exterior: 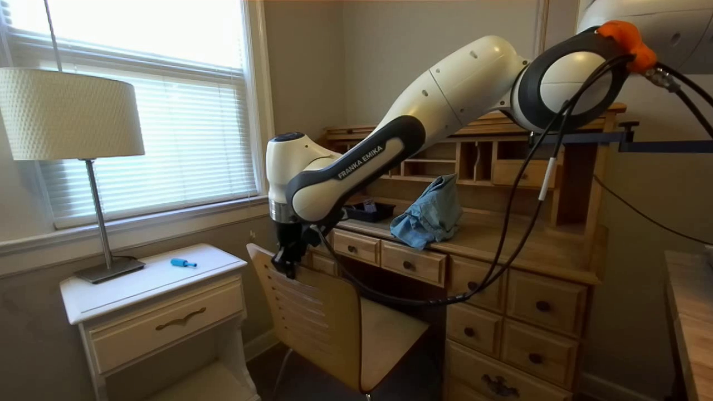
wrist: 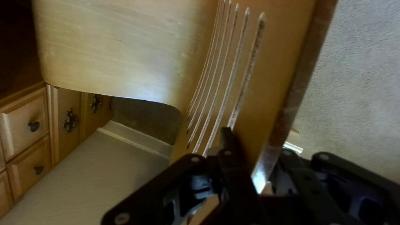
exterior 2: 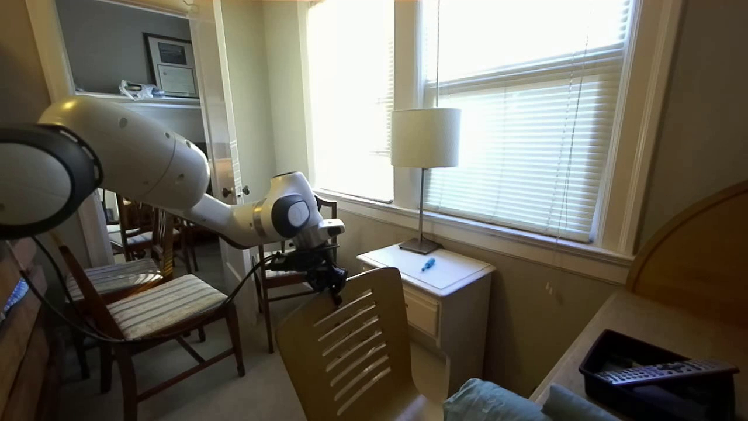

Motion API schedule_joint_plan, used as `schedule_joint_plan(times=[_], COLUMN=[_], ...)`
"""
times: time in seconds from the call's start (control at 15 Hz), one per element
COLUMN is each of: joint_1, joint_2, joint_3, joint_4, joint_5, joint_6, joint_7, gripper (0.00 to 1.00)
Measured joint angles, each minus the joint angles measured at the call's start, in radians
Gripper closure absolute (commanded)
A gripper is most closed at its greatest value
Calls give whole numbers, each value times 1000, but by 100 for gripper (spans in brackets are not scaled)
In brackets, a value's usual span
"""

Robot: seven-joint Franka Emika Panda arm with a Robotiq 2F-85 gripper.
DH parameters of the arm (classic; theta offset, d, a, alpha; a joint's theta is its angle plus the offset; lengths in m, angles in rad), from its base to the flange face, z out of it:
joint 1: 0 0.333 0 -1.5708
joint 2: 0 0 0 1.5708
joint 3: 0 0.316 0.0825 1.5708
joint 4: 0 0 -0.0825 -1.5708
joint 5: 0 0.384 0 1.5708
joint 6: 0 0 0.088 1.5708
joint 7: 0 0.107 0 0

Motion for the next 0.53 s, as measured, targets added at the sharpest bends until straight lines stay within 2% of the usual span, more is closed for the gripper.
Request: schedule_joint_plan(times=[0.53], joint_1=[3], joint_2=[0], joint_3=[-55], joint_4=[10], joint_5=[0], joint_6=[0], joint_7=[11], gripper=[95])
